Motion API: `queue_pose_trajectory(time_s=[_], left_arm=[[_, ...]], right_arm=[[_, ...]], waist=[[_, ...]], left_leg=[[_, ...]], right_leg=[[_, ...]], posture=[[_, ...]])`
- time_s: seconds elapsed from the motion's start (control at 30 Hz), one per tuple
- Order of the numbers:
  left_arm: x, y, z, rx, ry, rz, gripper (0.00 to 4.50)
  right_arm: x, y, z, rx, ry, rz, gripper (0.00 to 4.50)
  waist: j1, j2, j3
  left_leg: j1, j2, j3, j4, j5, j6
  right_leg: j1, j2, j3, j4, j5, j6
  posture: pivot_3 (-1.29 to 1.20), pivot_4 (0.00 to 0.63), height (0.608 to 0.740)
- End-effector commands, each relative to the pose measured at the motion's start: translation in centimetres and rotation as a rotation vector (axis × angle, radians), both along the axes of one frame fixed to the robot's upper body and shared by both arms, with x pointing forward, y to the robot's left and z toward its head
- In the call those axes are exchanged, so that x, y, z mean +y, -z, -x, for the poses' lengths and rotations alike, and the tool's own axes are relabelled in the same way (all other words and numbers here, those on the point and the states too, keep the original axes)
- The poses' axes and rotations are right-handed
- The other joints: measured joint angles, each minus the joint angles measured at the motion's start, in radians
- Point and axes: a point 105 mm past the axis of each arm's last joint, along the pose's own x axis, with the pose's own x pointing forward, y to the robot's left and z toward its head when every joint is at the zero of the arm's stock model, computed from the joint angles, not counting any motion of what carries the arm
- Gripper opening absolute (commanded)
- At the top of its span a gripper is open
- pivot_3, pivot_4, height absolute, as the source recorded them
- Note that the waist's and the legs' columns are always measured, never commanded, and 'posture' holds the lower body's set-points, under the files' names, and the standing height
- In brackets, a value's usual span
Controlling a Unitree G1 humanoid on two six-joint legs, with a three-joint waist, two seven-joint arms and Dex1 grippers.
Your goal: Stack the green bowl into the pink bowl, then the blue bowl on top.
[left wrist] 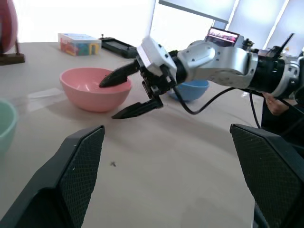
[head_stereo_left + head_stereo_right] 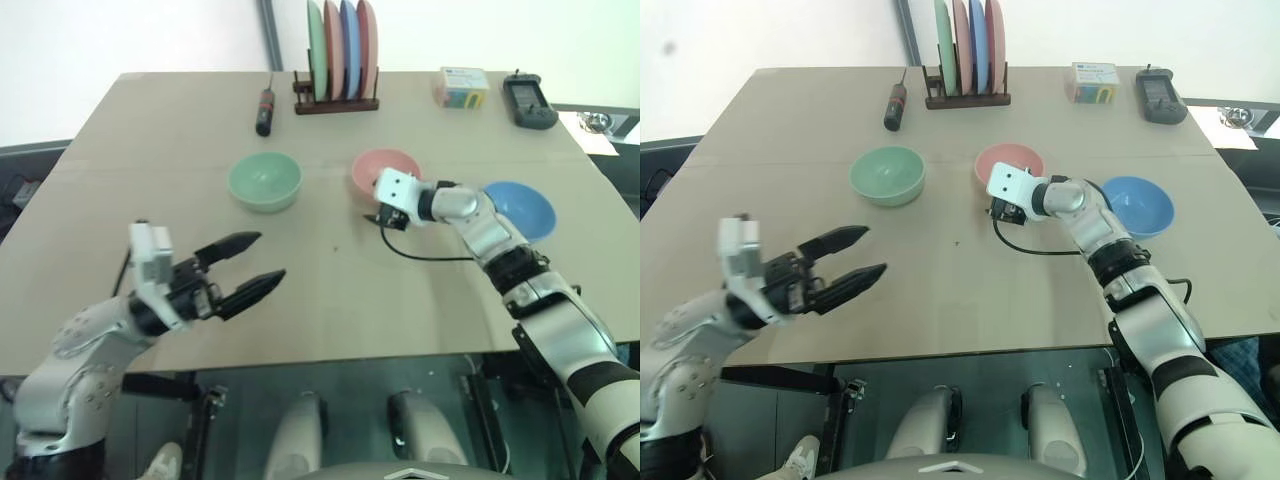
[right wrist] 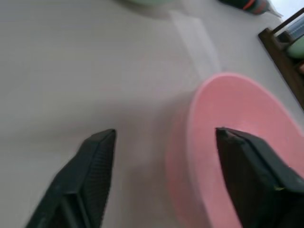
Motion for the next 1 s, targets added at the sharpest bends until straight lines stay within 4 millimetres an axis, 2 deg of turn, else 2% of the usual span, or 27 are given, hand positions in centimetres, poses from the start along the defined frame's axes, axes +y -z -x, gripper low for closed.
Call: queue_pose_trajectory(time_s=[0.03, 0.07, 0.1, 0.13, 0.17, 0.27, 0.33, 0.43, 0.53, 0.63, 0.7, 0.77, 0.83, 1.0], left_arm=[[0.2, -1.4, 0.8, -0.057, -0.003, -0.015, 4.50], [0.2, -1.3, 0.8, -0.056, -0.007, -0.016, 4.50], [0.2, -1.3, 0.9, -0.054, -0.007, -0.017, 4.50], [0.1, -1.2, 0.9, -0.053, -0.008, -0.017, 4.50], [0.0, -1.1, 0.9, -0.052, -0.008, -0.015, 4.50], [-0.5, -0.7, 0.7, -0.051, -0.006, -0.001, 4.50], [-0.7, -0.6, 0.5, -0.051, -0.005, 0.001, 4.50], [-0.4, -0.4, 0.0, -0.050, -0.010, 0.000, 4.50], [-0.2, -0.4, -0.6, -0.053, -0.016, -0.004, 4.50], [-0.6, -0.5, -1.2, -0.061, -0.004, -0.001, 4.50], [-1.0, -0.4, -1.4, -0.059, 0.021, -0.001, 4.50], [-1.2, -0.4, -1.5, -0.058, 0.036, -0.005, 4.50], [-1.2, -0.5, -2.0, -0.060, 0.044, -0.007, 4.50], [-1.2, -0.6, -2.6, -0.062, 0.054, -0.010, 4.50]], right_arm=[[0.6, -1.9, -0.3, -0.072, -0.052, 0.011, 1.84], [0.6, -1.9, -0.4, -0.074, -0.055, 0.011, 1.45], [0.6, -2.0, -0.4, -0.075, -0.059, 0.012, 0.84], [0.6, -2.0, -0.4, -0.079, -0.068, 0.020, 0.59], [0.6, -2.1, -0.3, -0.082, -0.077, 0.026, 0.07], [0.7, -3.0, 0.1, -0.093, -0.110, 0.019, 0.07], [0.6, -3.1, 1.3, -0.044, -0.168, 0.020, 0.07], [0.3, -2.5, 4.9, 0.043, -0.280, 0.050, 0.07], [0.2, -1.8, 8.3, 0.100, -0.312, 0.052, 0.07], [0.5, -0.9, 10.2, 0.153, -0.297, 0.045, 0.07], [0.8, -0.3, 10.5, 0.176, -0.265, 0.030, 0.61], [0.9, 0.0, 10.5, 0.194, -0.244, 0.026, 1.42], [1.3, 0.1, 10.7, 0.211, -0.232, 0.007, 2.03], [1.2, -1.0, 11.0, 0.206, -0.199, -0.028, 4.33]], waist=[[0.000, 0.000, 0.000], [-0.003, 0.001, 0.000], [-0.004, 0.001, 0.000], [-0.005, 0.001, 0.000], [-0.005, 0.001, 0.000], [-0.006, 0.001, 0.001], [-0.004, 0.002, 0.001], [0.001, 0.002, 0.001], [0.005, 0.002, 0.001], [-0.002, 0.002, 0.001], [-0.006, 0.002, 0.001], [-0.006, 0.002, 0.001], [-0.003, 0.002, 0.001], [0.000, 0.002, 0.001]], left_leg=[[0.000, 0.000, 0.000, 0.000, 0.000, 0.000], [0.000, 0.000, 0.000, 0.000, 0.000, 0.000], [0.001, 0.000, 0.000, 0.000, 0.000, 0.000], [0.001, 0.000, 0.000, 0.000, 0.000, 0.000], [0.001, 0.000, 0.000, 0.000, 0.000, 0.000], [0.001, 0.000, 0.000, 0.000, 0.000, 0.000], [0.001, 0.000, 0.000, 0.000, 0.000, 0.000], [0.001, 0.000, -0.001, 0.000, 0.000, 0.000], [0.001, 0.000, -0.002, -0.001, 0.000, 0.000], [0.001, 0.000, -0.001, 0.000, 0.000, 0.000], [0.002, 0.001, 0.000, 0.001, 0.000, 0.000], [0.003, 0.001, 0.000, 0.002, 0.000, 0.000], [0.003, 0.001, 0.000, 0.002, 0.000, 0.000], [0.001, 0.001, -0.001, 0.002, 0.000, 0.000]], right_leg=[[0.000, 0.000, 0.000, 0.000, 0.000, 0.000], [0.000, 0.000, 0.000, 0.000, 0.000, 0.000], [0.000, 0.000, 0.000, 0.001, 0.000, 0.000], [0.000, 0.000, 0.000, 0.001, 0.000, 0.000], [0.000, 0.001, 0.000, 0.003, 0.000, 0.000], [-0.001, 0.001, 0.000, 0.004, 0.000, 0.000], [-0.001, 0.001, 0.000, 0.004, 0.000, 0.000], [-0.001, 0.001, 0.000, 0.004, 0.001, 0.003], [-0.001, 0.001, -0.001, 0.004, 0.001, 0.003], [-0.001, 0.001, -0.001, 0.005, 0.001, 0.002], [-0.001, 0.002, 0.000, 0.006, -0.001, 0.000], [-0.001, 0.002, 0.000, 0.007, -0.001, 0.000], [-0.001, 0.002, 0.000, 0.007, -0.001, 0.000], [-0.001, 0.002, 0.000, 0.005, -0.001, 0.000]], posture=[[0.00, 0.150, 0.740], [0.00, 0.150, 0.740], [0.00, 0.150, 0.740], [0.00, 0.150, 0.740], [0.00, 0.150, 0.740], [0.00, 0.150, 0.740], [0.00, 0.150, 0.740], [0.00, 0.150, 0.740], [0.00, 0.150, 0.740], [0.00, 0.150, 0.740], [0.00, 0.150, 0.740], [0.00, 0.150, 0.740], [0.00, 0.150, 0.740], [0.00, 0.150, 0.740]])
